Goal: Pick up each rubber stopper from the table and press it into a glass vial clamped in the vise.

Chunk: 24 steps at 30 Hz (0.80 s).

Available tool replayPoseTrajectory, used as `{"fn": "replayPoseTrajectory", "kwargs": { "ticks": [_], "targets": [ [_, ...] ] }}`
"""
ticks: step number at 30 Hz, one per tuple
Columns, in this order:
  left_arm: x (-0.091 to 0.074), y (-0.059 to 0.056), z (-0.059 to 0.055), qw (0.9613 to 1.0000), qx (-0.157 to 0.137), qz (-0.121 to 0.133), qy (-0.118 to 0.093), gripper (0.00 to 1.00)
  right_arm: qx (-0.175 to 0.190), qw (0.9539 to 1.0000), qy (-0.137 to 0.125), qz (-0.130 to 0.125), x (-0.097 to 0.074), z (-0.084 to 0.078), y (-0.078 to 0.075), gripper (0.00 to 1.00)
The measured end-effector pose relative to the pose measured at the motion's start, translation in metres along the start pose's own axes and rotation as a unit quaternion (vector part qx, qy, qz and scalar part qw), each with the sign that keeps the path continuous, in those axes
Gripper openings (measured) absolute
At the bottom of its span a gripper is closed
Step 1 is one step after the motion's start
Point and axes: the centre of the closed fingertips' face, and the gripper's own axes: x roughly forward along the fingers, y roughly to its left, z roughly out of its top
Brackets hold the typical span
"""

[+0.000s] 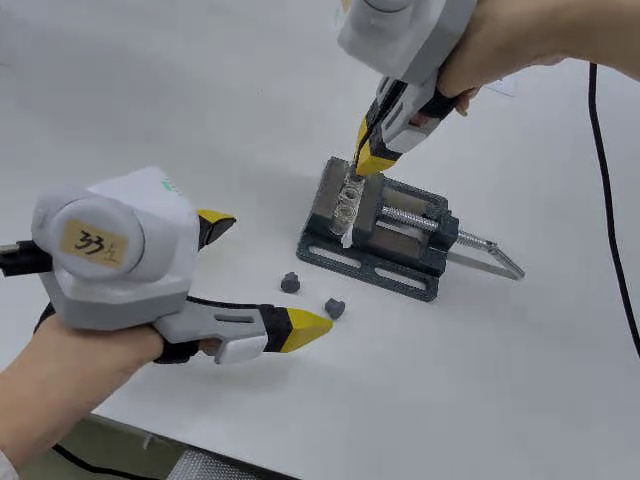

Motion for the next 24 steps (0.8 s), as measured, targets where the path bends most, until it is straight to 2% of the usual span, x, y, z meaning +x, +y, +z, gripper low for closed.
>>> {"fn": "replayPoseTrajectory", "kwargs": {
  "ticks": [4, 7, 10, 15, 21, 24],
  "targets": [
    [0.000, 0.005, 0.003, 1.0000, -0.004, 0.004, -0.004, 0.88, 0.001, 1.0000, 0.009, 0.002, 0.001, 0.000, 0.000, 0.00],
    [-0.001, 0.008, 0.004, 0.9999, -0.007, 0.008, -0.005, 0.88, -0.002, 0.9999, 0.017, 0.001, 0.007, 0.000, -0.014, 0.00],
    [-0.002, 0.011, 0.003, 0.9999, -0.010, 0.012, -0.006, 0.87, -0.002, 0.9998, 0.019, 0.002, 0.009, 0.000, -0.019, 0.00],
    [-0.002, 0.012, 0.003, 0.9998, -0.014, 0.014, -0.005, 0.87, -0.001, 0.9996, 0.027, 0.007, 0.007, 0.001, -0.007, 0.00],
    [0.001, 0.011, 0.003, 0.9998, -0.015, 0.012, -0.004, 0.87, 0.000, 0.9992, 0.032, 0.026, 0.006, -0.001, -0.001, 0.00],
    [0.002, 0.011, 0.004, 0.9998, -0.016, 0.011, -0.004, 0.87, 0.001, 0.9993, 0.028, 0.026, 0.006, -0.001, 0.001, 0.00]
  ]
}}
